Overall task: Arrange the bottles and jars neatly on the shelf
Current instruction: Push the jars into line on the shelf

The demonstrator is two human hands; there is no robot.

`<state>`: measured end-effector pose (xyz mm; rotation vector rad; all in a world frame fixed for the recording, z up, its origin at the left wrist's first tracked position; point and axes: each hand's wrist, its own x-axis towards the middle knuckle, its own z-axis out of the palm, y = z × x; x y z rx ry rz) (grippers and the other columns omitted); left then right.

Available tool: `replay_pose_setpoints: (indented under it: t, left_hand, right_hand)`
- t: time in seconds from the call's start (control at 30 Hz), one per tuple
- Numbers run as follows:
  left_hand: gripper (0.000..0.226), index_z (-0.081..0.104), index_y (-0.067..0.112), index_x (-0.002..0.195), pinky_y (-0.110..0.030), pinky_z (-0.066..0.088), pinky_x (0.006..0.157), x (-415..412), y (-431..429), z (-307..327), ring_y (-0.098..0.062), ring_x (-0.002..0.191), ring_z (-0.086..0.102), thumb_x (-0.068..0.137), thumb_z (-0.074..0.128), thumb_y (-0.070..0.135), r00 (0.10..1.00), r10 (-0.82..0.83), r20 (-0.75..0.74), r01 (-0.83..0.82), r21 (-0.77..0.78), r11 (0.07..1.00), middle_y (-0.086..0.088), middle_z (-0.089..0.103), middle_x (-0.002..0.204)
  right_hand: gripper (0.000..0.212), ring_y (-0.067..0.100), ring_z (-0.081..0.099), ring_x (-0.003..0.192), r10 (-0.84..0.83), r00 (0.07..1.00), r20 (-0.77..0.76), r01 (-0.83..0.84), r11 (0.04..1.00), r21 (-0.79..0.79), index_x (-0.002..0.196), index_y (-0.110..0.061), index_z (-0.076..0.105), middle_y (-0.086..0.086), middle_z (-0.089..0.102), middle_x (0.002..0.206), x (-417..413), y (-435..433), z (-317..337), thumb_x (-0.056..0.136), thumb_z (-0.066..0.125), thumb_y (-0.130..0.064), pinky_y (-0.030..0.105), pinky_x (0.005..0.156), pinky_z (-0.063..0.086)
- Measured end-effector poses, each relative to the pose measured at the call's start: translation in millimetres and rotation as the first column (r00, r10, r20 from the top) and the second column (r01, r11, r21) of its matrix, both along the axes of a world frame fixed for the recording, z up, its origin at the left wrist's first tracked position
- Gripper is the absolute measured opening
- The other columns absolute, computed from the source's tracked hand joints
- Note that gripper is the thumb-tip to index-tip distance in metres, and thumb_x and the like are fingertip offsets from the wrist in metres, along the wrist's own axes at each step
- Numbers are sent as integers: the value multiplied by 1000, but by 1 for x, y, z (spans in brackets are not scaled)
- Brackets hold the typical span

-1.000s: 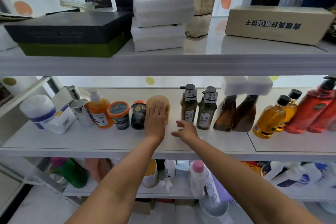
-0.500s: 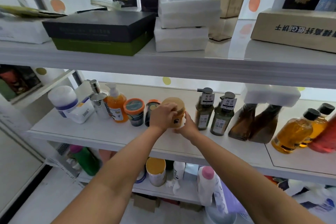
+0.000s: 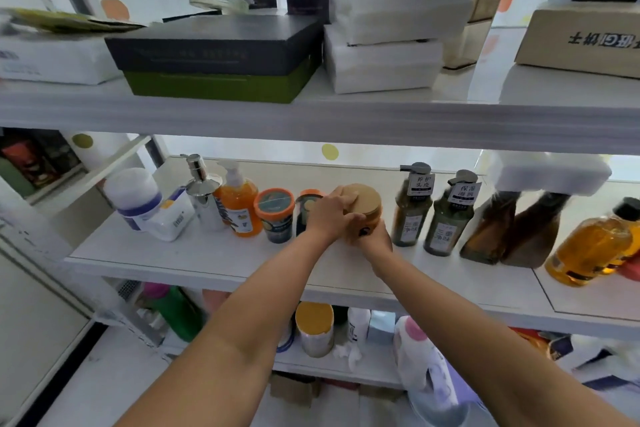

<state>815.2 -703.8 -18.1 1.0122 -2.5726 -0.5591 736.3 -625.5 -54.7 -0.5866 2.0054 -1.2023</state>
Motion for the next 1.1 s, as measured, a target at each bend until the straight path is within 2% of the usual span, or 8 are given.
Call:
replay_pose_setpoints:
  t: [0.2, 0.37, 0.43, 0.5, 0.6, 0.73, 0.9, 1.1]
  left_hand:
    - [53, 40, 8, 141, -42, 45, 100, 12, 8, -1, -31, 126, 47, 96, 53, 32, 986, -98, -139, 114, 110, 987, -12, 42, 142]
    - [30, 57, 6, 115, -32, 47, 83, 62, 14, -29, -25, 110, 55, 100, 43, 28, 952, 156, -264, -176, -56, 983, -11, 53, 125]
    - [26, 58, 9, 106, -31, 47, 76, 77, 14, -41, -24, 103, 57, 100, 43, 29, 931, 245, -271, -240, 53, 969, -9, 58, 118]
    - [24, 57, 12, 103, -30, 46, 72, 87, 13, -48, -22, 98, 60, 99, 45, 32, 906, 344, -249, -284, 246, 927, -6, 63, 109]
    - [33, 57, 10, 113, -32, 46, 79, 92, 10, -50, -24, 103, 61, 98, 45, 37, 877, 452, -162, -326, 493, 807, -7, 65, 114]
    - [42, 54, 8, 121, -36, 50, 93, 90, 0, -56, -29, 111, 60, 95, 50, 40, 794, 594, -128, -314, 750, 582, -9, 62, 123]
    - [30, 56, 18, 123, -36, 56, 73, 92, -6, -57, -24, 78, 63, 99, 47, 33, 799, 573, -183, -90, 905, 415, -10, 66, 105]
    - [36, 60, 4, 119, -30, 54, 60, 101, -8, -61, -21, 68, 62, 100, 45, 31, 789, 564, -243, 16, 926, 377, -14, 66, 97]
  right_hand:
    - [41, 29, 57, 106, -310, 950, 25, 304, 942, 140, 121, -4, 51, 12, 59, 114, 21, -7, 7, 88, 57, -27, 34, 88, 45]
    - [51, 31, 55, 109, -411, 889, 202, 385, 910, 156, 133, -8, 41, 17, 55, 120, 52, -19, 11, 88, 61, -18, 35, 95, 47]
    - [52, 27, 51, 86, -383, 887, 256, 361, 923, 131, 130, -7, 39, 15, 50, 99, 61, -28, 6, 86, 62, -20, 33, 82, 45]
    - [53, 22, 46, 72, -310, 934, 178, 290, 948, 127, 129, 1, 47, 12, 49, 92, 70, -38, 6, 85, 60, -24, 32, 68, 42]
    - [37, 23, 54, 86, -280, 955, 101, 272, 959, 82, 121, -4, 58, 13, 63, 105, 86, -48, 12, 93, 55, -26, 36, 82, 48]
    - [52, 33, 58, 110, -333, 924, 187, 328, 943, 59, 120, -1, 55, 16, 62, 120, 92, -59, 9, 87, 61, -39, 42, 96, 49]
    - [55, 34, 57, 113, -329, 907, 262, 320, 944, 78, 124, 0, 53, 18, 60, 123, 87, -71, 0, 81, 70, -31, 47, 98, 48]
    - [36, 32, 61, 107, -278, 927, 251, 291, 957, -13, 112, -2, 63, 17, 66, 115, 94, -61, -5, 81, 72, -18, 43, 97, 49]
